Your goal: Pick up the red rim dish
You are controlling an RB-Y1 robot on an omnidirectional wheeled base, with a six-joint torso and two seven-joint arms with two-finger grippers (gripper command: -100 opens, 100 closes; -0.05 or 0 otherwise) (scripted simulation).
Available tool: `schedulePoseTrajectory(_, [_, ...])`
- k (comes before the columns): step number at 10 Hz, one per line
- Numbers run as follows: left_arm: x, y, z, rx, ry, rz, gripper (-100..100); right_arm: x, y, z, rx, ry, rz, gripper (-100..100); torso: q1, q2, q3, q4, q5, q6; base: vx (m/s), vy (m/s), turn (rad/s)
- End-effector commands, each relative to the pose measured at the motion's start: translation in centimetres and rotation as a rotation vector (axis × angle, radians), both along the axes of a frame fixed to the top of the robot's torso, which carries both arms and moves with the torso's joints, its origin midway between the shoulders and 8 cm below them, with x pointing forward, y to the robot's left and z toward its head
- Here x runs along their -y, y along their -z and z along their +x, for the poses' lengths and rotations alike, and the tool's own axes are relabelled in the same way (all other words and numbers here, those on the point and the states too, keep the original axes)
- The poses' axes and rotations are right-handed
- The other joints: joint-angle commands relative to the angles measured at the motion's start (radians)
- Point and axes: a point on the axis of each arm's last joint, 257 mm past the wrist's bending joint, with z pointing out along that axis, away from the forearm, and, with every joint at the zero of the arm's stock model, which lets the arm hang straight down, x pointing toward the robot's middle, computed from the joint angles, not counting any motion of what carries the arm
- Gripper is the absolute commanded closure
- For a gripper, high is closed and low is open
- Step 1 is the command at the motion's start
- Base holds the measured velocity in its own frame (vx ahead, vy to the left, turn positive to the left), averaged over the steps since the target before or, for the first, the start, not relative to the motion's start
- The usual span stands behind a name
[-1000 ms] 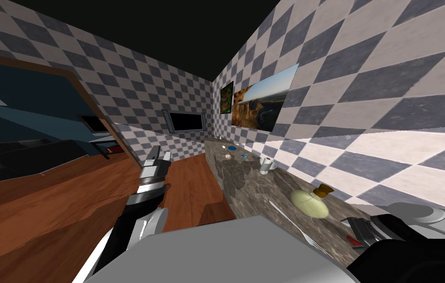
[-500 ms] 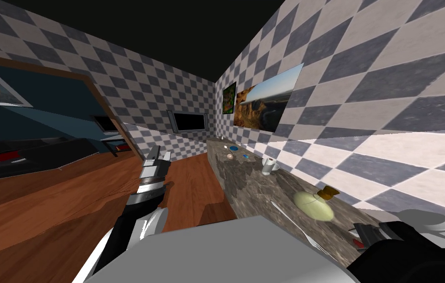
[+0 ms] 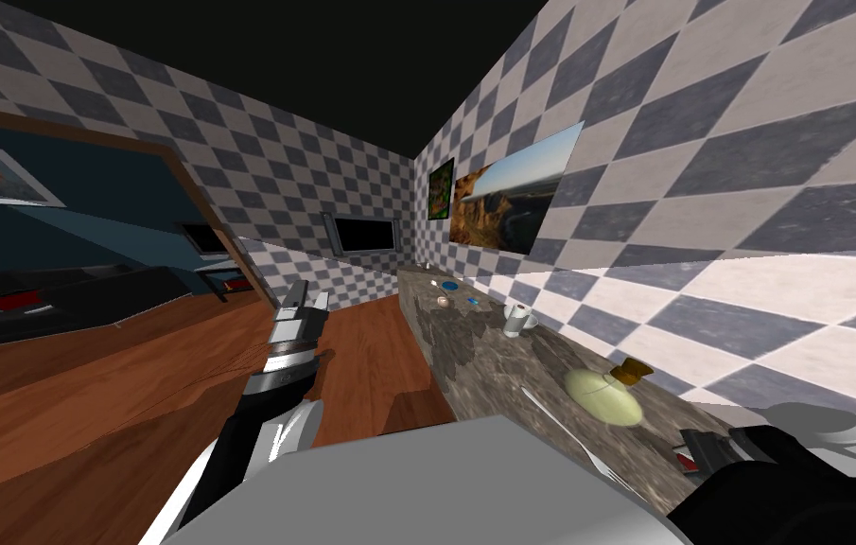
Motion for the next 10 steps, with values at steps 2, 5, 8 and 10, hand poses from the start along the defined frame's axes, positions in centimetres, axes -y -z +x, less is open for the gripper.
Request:
schedulePoseTrajectory(2, [0.0,0.0,0.0,0.0,0.0,0.0,0,-0.6,-0.9,1.9,0.004,-0.04,-0.005,100,0.0,0.0,0.0,0.0,0.001,0.002,0.033,-0.021,-0.211])
schedulePoseTrajectory(5, [0.0,0.0,0.0,0.0,0.0,0.0,0,-2.0,-2.0,4.3,0.005,-0.094,-0.008,100,-0.001,-0.003,-0.002,0.0,0.001,0.0,0.053,-0.032,-0.188])
schedulePoseTrajectory(8, [0.0,0.0,0.0,0.0,0.0,0.0,0,-3.5,-2.6,5.9,0.002,-0.134,-0.004,100,0.001,-0.002,-0.001,0.0,0.002,0.0,0.029,-0.022,-0.137])
schedulePoseTrajectory(10, [0.0,0.0,0.0,0.0,0.0,0.0,0,-3.1,-2.6,5.5,0.003,-0.127,-0.005,0,0.001,-0.001,0.0,0.0,0.002,0.0,0.007,-0.004,-0.013])
